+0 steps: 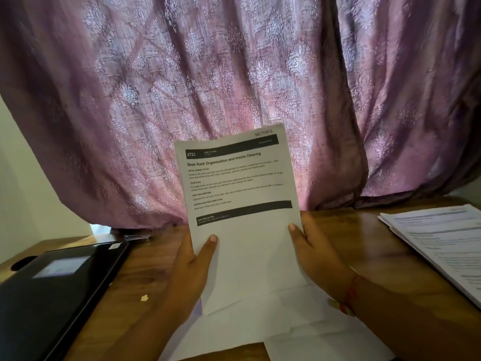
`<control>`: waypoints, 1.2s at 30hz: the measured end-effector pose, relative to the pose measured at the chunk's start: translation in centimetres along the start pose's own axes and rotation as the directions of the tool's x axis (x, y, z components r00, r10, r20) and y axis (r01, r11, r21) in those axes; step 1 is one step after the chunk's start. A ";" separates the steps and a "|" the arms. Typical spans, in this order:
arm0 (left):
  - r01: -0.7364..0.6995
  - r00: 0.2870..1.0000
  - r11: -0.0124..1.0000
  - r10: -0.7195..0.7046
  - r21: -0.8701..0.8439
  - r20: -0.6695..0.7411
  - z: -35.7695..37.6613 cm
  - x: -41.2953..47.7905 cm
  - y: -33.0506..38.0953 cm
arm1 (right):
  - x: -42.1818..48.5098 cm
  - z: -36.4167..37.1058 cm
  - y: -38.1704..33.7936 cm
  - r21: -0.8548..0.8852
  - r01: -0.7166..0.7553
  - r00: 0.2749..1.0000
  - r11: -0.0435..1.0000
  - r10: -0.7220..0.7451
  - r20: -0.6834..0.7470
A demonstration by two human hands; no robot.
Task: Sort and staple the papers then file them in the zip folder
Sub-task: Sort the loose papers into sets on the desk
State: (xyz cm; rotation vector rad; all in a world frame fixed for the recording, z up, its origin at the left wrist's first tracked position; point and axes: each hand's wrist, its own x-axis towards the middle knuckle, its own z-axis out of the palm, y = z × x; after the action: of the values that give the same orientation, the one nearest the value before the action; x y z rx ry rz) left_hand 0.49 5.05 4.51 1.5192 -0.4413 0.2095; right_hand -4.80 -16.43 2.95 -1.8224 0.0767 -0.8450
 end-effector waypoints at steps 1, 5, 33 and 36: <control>0.009 1.000 1.000 -0.009 -0.008 -0.017 -0.1 0.1 -0.1 | 0.1 0.0 0.0 0.004 0.004 1.000 1.000 -0.004 0.012; 0.031 0.999 0.998 -0.033 -0.046 -0.033 0.0 -0.2 0.1 | 0.5 -0.6 -1.0 -0.024 -0.020 1.000 1.000 0.020 0.022; 0.252 0.680 0.953 -0.299 0.170 0.670 23.9 -13.2 6.0 | -10.8 -32.3 -6.2 -0.766 -0.416 0.901 0.490 0.335 -0.275; 0.239 0.675 0.940 -0.342 0.245 0.653 25.4 -14.1 6.6 | -11.4 -33.7 -5.4 -0.788 -0.434 0.885 0.438 0.371 -0.281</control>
State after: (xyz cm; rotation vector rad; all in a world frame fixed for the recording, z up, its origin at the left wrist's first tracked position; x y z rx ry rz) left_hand -18.66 -17.79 4.66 1.7580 -0.7732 -0.6297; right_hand -34.56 -36.09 7.55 -2.5032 1.1192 -0.5192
